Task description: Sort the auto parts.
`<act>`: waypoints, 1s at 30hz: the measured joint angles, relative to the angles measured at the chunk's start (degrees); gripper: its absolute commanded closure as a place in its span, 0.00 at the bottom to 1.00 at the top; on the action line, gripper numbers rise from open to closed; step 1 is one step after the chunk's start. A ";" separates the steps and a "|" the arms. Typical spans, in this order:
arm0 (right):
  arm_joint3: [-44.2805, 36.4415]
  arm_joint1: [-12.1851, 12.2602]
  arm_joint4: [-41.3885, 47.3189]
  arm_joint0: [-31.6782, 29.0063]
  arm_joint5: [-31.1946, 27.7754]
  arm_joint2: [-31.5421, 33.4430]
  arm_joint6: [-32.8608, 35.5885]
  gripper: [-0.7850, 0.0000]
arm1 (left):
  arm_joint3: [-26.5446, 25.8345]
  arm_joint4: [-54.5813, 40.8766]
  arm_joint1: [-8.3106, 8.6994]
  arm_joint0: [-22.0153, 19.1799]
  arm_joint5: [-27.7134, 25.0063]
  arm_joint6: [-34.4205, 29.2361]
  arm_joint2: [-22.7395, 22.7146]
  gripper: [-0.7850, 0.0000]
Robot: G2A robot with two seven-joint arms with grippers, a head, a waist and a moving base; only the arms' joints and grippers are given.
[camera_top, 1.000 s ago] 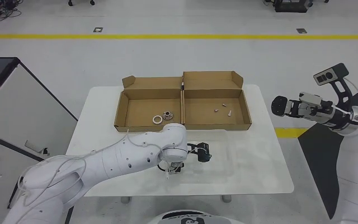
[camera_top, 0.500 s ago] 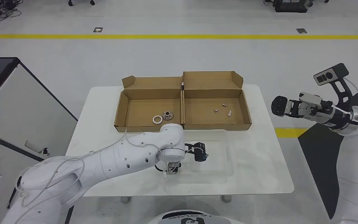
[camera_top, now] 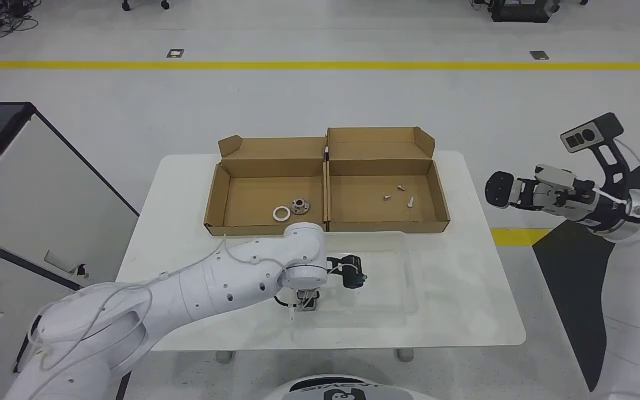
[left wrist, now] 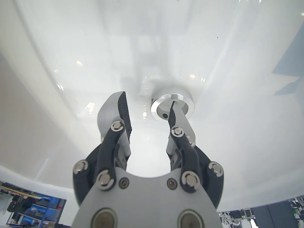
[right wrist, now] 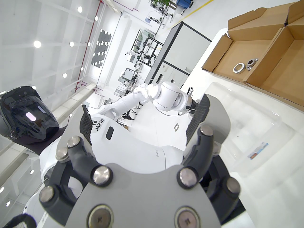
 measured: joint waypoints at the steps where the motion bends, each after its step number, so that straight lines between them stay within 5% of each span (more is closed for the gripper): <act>1: 0.00 0.00 0.00 0.00 0.00 0.00 0.00 0.00 | 0.13 0.02 -0.05 -0.02 -0.10 0.10 0.00 0.53; 25: 0.00 0.00 0.00 0.00 0.00 0.00 0.00 0.00 | 1.96 0.05 -0.71 0.18 -1.98 1.98 0.00 0.56; 30: 0.00 0.00 0.00 0.00 0.00 0.00 0.00 0.00 | 2.22 0.27 -0.69 0.41 -2.21 2.21 0.00 0.68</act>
